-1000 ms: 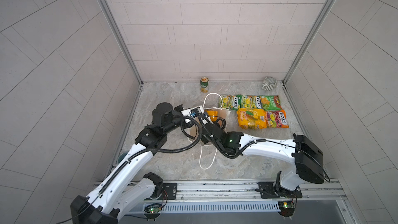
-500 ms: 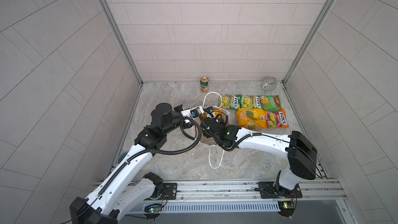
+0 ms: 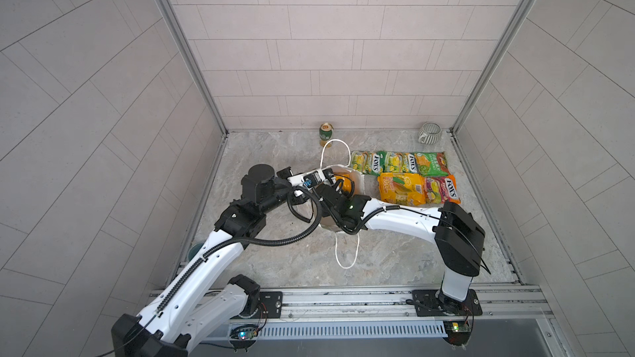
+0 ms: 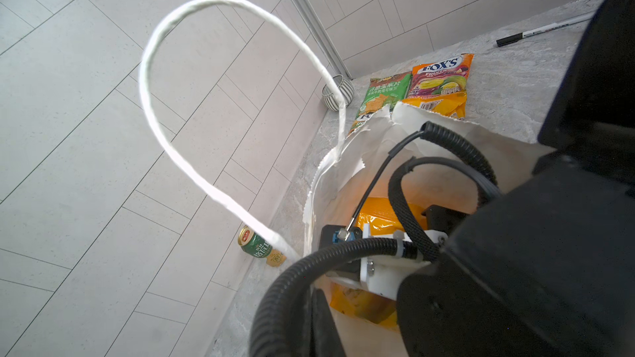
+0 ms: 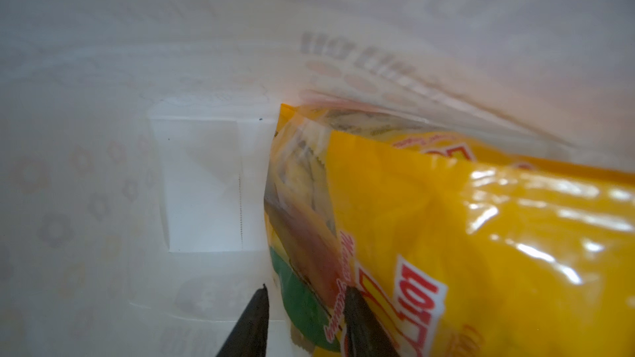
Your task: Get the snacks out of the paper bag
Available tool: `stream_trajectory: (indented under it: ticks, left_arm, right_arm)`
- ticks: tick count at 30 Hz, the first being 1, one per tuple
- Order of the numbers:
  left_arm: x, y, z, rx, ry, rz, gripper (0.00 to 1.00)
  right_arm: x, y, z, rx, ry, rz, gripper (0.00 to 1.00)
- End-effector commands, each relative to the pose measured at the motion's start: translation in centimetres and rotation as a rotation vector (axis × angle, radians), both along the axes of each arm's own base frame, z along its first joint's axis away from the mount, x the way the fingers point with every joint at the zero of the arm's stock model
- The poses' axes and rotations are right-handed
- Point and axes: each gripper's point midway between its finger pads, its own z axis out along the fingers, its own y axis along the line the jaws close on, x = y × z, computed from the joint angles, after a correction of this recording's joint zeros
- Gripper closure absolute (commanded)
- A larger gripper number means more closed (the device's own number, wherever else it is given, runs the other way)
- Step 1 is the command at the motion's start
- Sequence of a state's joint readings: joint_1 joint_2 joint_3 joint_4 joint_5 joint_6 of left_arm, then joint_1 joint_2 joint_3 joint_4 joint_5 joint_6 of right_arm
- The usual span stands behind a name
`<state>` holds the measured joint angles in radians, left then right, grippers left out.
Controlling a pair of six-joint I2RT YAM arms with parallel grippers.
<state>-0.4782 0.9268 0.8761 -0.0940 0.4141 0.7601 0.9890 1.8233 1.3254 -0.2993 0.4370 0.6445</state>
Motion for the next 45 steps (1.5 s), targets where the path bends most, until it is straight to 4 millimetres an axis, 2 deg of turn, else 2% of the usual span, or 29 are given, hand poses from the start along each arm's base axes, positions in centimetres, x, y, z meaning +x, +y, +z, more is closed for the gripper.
stream_trajectory:
  ticks: [1,3,8,13,14,18,21,29,34,39,43,45]
  left_arm:
    - [-1.0,-0.5,2.2,-0.040,-0.074,-0.052,1.00]
    - [-0.9,-0.6,2.1,-0.040,-0.075,-0.053,1.00]
    - [-0.8,-0.5,2.1,-0.038,-0.074,-0.043,1.00]
    - [-0.7,-0.5,2.1,-0.038,-0.074,-0.045,1.00]
    - [-0.7,-0.5,2.0,-0.038,-0.071,-0.045,1.00]
    - [-0.7,-0.5,2.1,-0.039,-0.072,-0.045,1.00]
    - [-0.6,-0.7,1.9,-0.039,-0.068,-0.048,1.00]
    - [-0.7,-0.7,2.0,-0.040,-0.067,-0.054,1.00]
    - [-0.7,-0.7,2.0,-0.040,-0.067,-0.053,1.00]
    - [-0.8,-0.6,2.0,-0.041,-0.069,-0.051,1.00]
    - [-0.9,-0.6,2.1,-0.044,-0.073,-0.054,1.00]
    - [-0.9,-0.6,2.2,-0.044,-0.074,-0.053,1.00]
  right_arm:
    - [-0.4,0.0,2.0,0.013,0.000,0.028,0.75]
    - [-0.7,-0.2,2.7,0.023,-0.009,0.035,0.85]
    - [-1.2,-0.8,3.9,0.040,-0.025,0.051,1.00]
    - [-1.7,-1.3,5.5,0.058,-0.050,0.067,1.00]
    - [-1.8,-1.4,6.1,0.059,-0.059,0.072,0.96]
    - [-2.1,-2.5,8.2,0.064,-0.087,0.056,0.60]
    - [-2.3,-3.3,8.7,0.059,-0.099,0.030,0.49]
    - [-2.1,-4.3,6.9,-0.010,-0.063,-0.055,0.31]
    - [-1.8,-4.1,5.7,-0.047,-0.029,-0.087,0.25]
    - [-0.9,-3.2,4.3,-0.034,-0.025,-0.097,0.24]
    - [-0.2,-2.4,3.8,0.007,-0.010,-0.101,0.26]
    - [0.1,-1.8,2.9,0.036,0.012,-0.092,0.27]
